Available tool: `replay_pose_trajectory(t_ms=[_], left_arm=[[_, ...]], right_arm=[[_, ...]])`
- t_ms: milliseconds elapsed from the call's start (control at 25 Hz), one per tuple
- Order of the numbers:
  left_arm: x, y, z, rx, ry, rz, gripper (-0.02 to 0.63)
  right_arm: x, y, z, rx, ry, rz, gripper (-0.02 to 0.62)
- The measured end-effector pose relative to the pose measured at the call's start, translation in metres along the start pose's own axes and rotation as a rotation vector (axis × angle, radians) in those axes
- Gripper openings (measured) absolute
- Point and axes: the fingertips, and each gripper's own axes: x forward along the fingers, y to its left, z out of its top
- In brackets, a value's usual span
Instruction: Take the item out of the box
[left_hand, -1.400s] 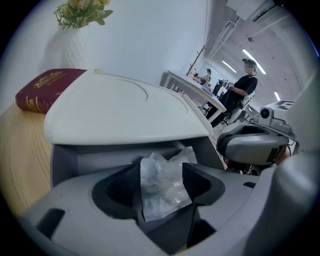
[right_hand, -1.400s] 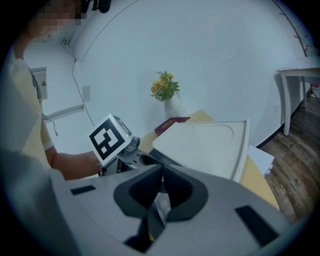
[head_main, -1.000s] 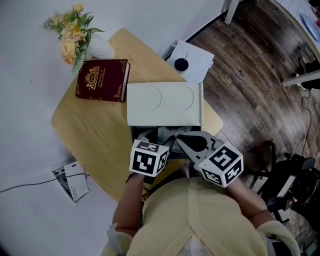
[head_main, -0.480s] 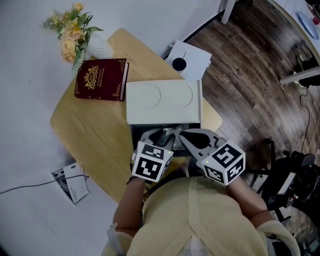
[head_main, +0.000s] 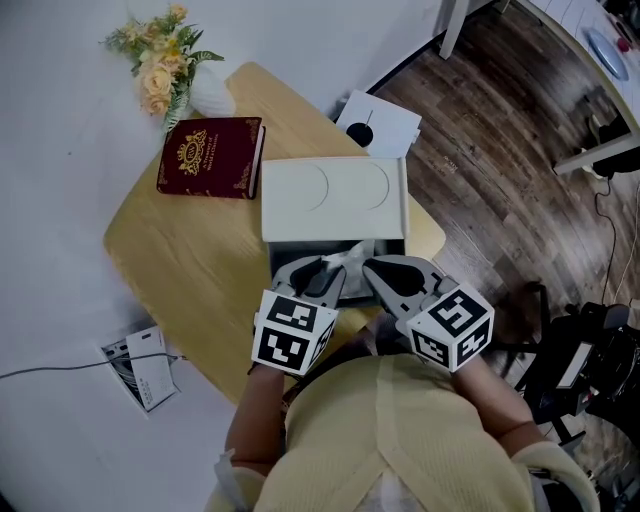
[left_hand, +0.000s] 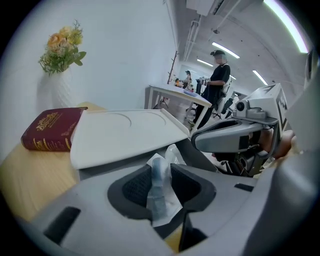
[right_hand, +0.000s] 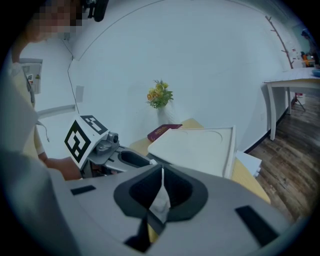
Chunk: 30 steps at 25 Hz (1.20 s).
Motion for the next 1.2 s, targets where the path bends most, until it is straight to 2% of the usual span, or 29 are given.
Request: replay_pose_trajectory(t_ms=[400,680,1000,1200], left_arm=[[-0.031,0.0,0.006,0.004,-0.103,0.034,0.13],[-0.061,0.01,0.009,-0.033,-0.203,0.113,0.13],[-0.097,0.027,-0.003,-0.095,-0.287,0.213,0.13],[-0.114,0.033,-0.013,-0.133,-0.316,0.246,0.13]], right_arm=[[-0.004,0.017,0.0,-0.04,-0.018,-0.044,0.032],[-0.005,0.033,0.005,-0.071,-0.038,-0.041,0.032],[-0.001,0.055,0.01,-0.113,-0.046,-0.013,0.032],[0.003,0.066,0.008,-0.118,-0.037,0.003,0.033]])
